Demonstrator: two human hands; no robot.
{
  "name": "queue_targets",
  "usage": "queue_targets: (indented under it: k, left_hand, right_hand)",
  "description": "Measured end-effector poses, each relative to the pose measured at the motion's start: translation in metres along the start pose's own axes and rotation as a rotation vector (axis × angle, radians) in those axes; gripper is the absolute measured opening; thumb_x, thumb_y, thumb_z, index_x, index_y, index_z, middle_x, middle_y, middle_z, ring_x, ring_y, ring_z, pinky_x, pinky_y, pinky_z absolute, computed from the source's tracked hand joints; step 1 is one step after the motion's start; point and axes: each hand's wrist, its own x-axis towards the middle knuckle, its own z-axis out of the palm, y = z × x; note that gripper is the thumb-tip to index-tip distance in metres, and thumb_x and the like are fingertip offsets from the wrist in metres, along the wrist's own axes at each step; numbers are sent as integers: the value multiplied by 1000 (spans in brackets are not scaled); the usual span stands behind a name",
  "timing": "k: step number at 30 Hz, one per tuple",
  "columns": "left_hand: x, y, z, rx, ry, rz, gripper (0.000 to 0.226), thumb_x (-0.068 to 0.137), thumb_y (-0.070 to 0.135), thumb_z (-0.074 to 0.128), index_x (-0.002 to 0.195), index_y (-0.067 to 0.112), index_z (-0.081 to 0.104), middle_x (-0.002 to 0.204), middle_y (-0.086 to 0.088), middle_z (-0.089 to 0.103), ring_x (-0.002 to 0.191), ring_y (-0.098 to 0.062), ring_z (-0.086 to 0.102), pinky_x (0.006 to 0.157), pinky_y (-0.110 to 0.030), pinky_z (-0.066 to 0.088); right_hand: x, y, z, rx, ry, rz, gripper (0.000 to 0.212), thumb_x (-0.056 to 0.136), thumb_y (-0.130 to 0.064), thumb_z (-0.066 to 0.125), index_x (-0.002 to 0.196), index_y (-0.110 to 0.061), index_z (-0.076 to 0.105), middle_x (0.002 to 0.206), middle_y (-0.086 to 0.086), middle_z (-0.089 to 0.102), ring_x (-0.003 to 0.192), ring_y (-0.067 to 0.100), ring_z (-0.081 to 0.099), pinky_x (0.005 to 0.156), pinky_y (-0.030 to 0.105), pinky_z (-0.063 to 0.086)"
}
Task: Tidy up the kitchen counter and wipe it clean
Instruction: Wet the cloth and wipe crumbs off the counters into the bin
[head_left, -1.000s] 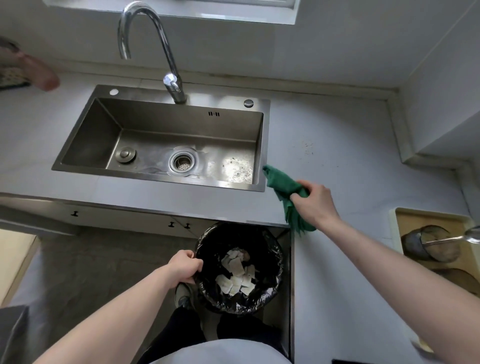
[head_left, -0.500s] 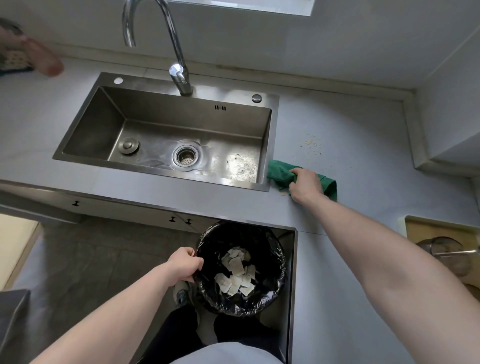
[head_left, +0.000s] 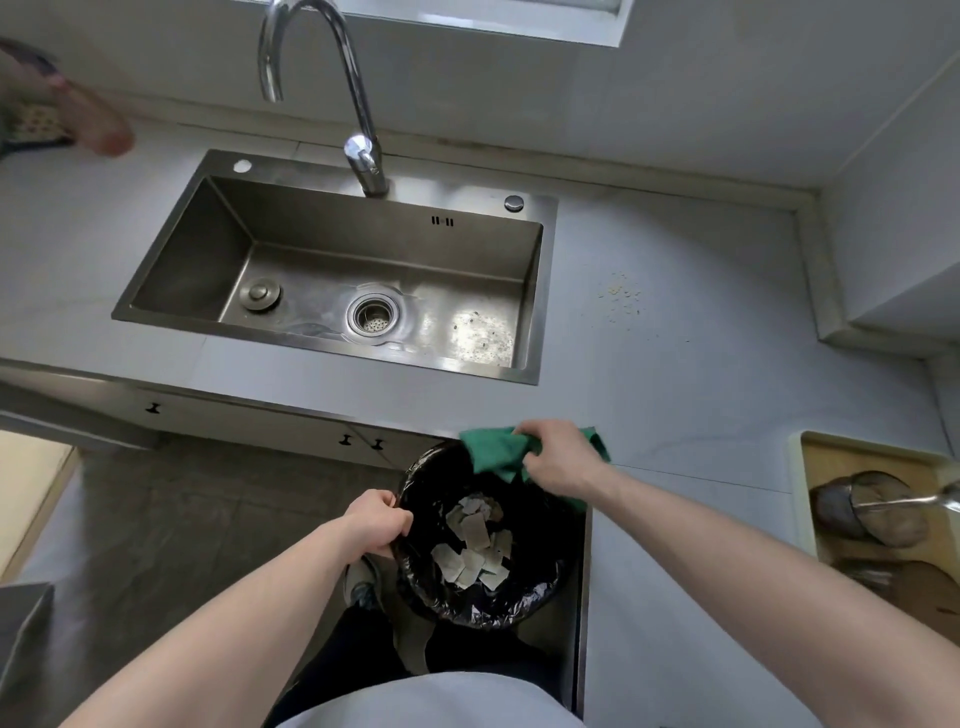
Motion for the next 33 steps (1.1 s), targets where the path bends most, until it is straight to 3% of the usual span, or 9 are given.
queue_targets:
  k: [2,4,9,14,17,23,27,33]
  left_hand:
    - [-3,3,0,3,-10,-1,23,67,5,65,77,14,46,78,-13,57,62,-29,65,65,-49,65]
    - [-5,5,-1,3,-13,4,22,71,3,64,79,13,46,79,-13,58,63,-30,68,63,-46,66]
    - [-12,9,-3,4,-36,10,19,73,2,62,80,11,47,78,-13,60,62,-31,71,59,-38,64]
    - [-10,8,-7,6,-50,3,20,71,1,61,80,12,46,76,-13,58,59,-31,68,62,-43,65]
    - [-10,10,-8,4,-50,4,21,70,1,61,77,13,45,75,-13,57,56,-31,68,66,-47,65]
    - [-10,14,-9,-18,-44,0,21,76,-2,60,75,12,44,75,-11,55,56,-26,64,66,-44,66]
    - [-7,14,-9,-15,-35,-1,23,75,-1,60,75,13,42,73,-10,52,57,-25,63,65,-41,66]
    - [0,12,-10,40,-11,-14,26,70,3,63,73,15,40,70,-10,51,59,-28,62,67,-48,66]
  right_hand:
    - [-14,-5,12,24,-136,-23,39,80,-7,51,105,-29,72,96,-8,73,85,10,66,74,26,55]
    - [-25,-6,17,46,-140,-49,40,81,-8,52,107,-30,72,97,-11,71,83,6,64,68,19,49]
    - [-37,4,-14,148,57,-2,32,80,-11,56,96,-35,72,85,-15,72,82,1,65,70,19,47]
    - [-31,19,-77,261,302,73,26,82,-13,62,95,-31,75,85,-12,73,81,3,65,64,16,46]
    - [-18,29,-113,304,456,119,21,82,-15,62,92,-29,73,84,-9,72,80,11,65,61,21,45]
    - [23,54,-151,131,684,158,29,82,-15,59,106,-24,73,90,4,72,87,28,61,73,27,41]
    - [52,67,-173,23,716,221,44,86,-8,54,123,-26,70,109,13,71,101,35,62,83,34,49]
    - [81,83,-192,-42,712,339,53,85,2,46,122,-27,71,117,17,68,114,40,57,91,37,49]
